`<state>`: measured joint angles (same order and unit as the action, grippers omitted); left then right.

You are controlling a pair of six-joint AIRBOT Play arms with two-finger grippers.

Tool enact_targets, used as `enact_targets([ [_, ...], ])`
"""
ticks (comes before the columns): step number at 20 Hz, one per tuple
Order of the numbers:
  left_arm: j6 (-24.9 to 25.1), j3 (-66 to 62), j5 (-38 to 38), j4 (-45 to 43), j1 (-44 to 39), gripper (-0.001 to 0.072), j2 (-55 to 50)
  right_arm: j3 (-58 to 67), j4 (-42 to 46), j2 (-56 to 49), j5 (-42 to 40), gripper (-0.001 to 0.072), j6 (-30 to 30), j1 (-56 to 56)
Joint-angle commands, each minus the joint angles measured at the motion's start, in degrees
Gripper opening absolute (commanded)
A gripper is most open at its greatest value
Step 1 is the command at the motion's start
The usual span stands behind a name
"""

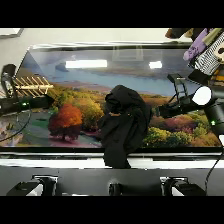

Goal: Fold the clothes and pants, and hang the long-sleeved shirts on hangers.

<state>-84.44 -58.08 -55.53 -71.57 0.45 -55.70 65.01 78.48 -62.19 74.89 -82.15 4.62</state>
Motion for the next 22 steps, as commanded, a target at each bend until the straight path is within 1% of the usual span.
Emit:
enact_targets([
  [1,1.07,1.25,-0.63,13.11,-0.09,0.0715,-10.88,-0.02,-0.04,0.07,0.0,0.0032,-0.13,0.04],
  [3,11.72,1.18,-0.37,28.33,-1.9,0.0714,-19.56,-0.02,-0.04,0.04,0.0,0.0032,-0.13,0.04],
  [4,14.86,0.98,0.15,33.7,-3.48,0.0714,-23.52,-0.02,-0.04,0.04,0.0,0.0032,-0.13,0.04],
  [5,16.98,0.96,1.01,37.48,-5.05,0.0714,-26.64,-0.02,-0.07,0.07,-0.02,0.0032,-0.13,0.04],
  [6,17.92,0.96,1.88,39.65,-6.91,0.0714,-29.62,-0.02,-0.04,0.04,-0.02,0.0032,-0.13,0.04],
  [9,18.05,0.96,2.91,42.84,-12.02,0.0715,-35.43,-0.02,-0.04,0.07,0.33,0.0032,-0.13,0.04],
  [13,18.05,0.96,4.17,45.31,-17.7,0.0717,-38.8,-0.02,-0.07,0.07,2.08,0.0033,-0.15,0.04],
  [14,18.05,0.98,4.79,45.64,-18.62,0.0717,-39.06,-0.02,-0.07,0.04,3.26,0.0054,-0.15,0.04],
  [15,17.99,0.96,5.55,45.75,-19.56,0.0716,-39.41,-0.04,-0.04,0.04,4.87,0.0144,-0.15,0.04],
  [16,17.81,0.98,6.14,45.92,-20.35,0.0714,-39.8,-0.04,0.0,0.04,6.23,0.0194,-0.2,0.04],
  [17,17.81,0.96,6.75,46.1,-20.87,0.0601,-40.22,-0.04,-0.04,0.04,7.41,0.0194,-1.4,0.04],
  [18,17.84,0.96,6.47,46.12,-20.87,0.0095,-40.41,-0.04,-0.02,0.04,8.35,0.0208,-2.93,0.04],
  [19,16.39,0.79,6.03,46.18,-20.63,0.0023,-40.22,-0.04,0.11,0.04,9.79,0.0354,-3.1,0.02],
  [20,14.91,0.24,4.98,46.12,-20.28,0.0022,-39.98,-0.04,0.72,0.04,11.74,0.0548,-2.99,-0.13],
  [21,14.86,-0.17,4.17,46.07,-20.02,0.0022,-39.69,-0.07,1.73,0.07,12.94,0.0602,-2.43,-0.13],
  [22,14.82,-0.5,4.04,45.92,-19.67,0.0021,-39.34,-0.87,2.01,0.26,12.74,0.0602,-2.27,-0.13],
])
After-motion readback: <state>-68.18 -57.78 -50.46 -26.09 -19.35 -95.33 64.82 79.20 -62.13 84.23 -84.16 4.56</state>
